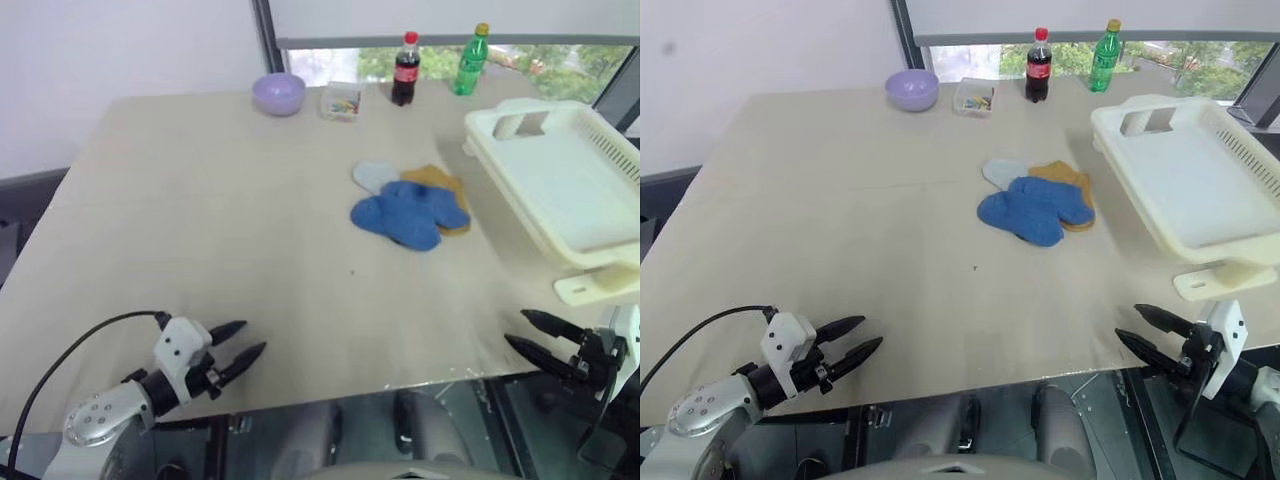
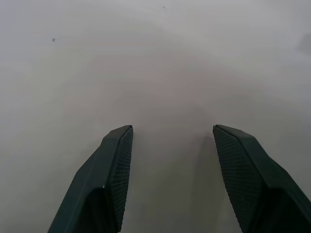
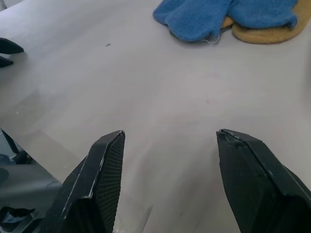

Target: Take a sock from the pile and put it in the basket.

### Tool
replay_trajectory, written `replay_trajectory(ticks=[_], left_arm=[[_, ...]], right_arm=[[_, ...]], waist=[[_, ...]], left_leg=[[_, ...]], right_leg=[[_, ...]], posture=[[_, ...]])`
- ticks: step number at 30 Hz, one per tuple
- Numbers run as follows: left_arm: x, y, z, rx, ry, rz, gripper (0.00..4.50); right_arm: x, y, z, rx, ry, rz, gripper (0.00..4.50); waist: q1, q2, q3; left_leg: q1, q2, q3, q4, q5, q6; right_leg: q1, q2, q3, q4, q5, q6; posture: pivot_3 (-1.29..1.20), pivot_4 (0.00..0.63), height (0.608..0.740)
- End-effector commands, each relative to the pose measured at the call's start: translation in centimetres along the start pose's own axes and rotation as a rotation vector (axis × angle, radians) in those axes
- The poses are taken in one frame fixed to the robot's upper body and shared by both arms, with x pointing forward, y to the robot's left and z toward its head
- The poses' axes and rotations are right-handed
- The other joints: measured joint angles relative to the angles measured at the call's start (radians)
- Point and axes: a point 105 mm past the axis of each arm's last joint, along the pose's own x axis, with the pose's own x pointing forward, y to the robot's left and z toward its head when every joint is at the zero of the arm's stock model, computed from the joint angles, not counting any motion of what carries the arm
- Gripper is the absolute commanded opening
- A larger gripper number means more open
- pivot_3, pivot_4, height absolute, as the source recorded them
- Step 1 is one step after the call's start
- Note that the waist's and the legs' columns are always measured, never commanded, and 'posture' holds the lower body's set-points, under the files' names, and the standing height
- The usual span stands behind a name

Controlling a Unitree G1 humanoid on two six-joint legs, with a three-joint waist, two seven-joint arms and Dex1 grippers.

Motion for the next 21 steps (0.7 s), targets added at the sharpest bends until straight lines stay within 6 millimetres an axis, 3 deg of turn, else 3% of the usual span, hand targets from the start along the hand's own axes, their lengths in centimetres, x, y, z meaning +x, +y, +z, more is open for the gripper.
replay_trajectory(ticks=[1, 7, 21], left_arm=[[-0.91, -0.03, 1.04, 0.021, -0.042, 0.024, 2.82], [-1.46, -0.74, 1.17, -0.012, -0.076, 0.032, 2.82], [-1.46, -0.73, 1.2, -0.018, -0.083, 0.019, 2.82]], right_arm=[[-0.13, -0.74, 0.81, -0.05, -0.015, 0.0, 3.05], [0.24, -1.57, 0.88, -0.087, -0.004, 0.022, 3.05], [0.77, -1.2, 1.12, -0.103, -0.013, 0.039, 3.05]], waist=[[-0.001, -0.001, 0.0], [0.001, -0.008, 0.005], [0.0, -0.009, 0.005]], left_leg=[[0.0, 0.0, 0.001, 0.0, 0.0, 0.001], [0.004, 0.002, 0.013, 0.001, -0.002, 0.004], [0.004, 0.002, 0.014, 0.001, -0.004, 0.006]], right_leg=[[0.0, 0.0, 0.001, 0.0, 0.0, 0.0], [-0.001, -0.003, 0.002, 0.0, 0.0, 0.0], [-0.001, -0.002, 0.003, 0.001, 0.0, 0.0]], posture=[[0.0, 0.15, 0.732], [0.0, 0.15, 0.732], [0.0, 0.15, 0.732]])
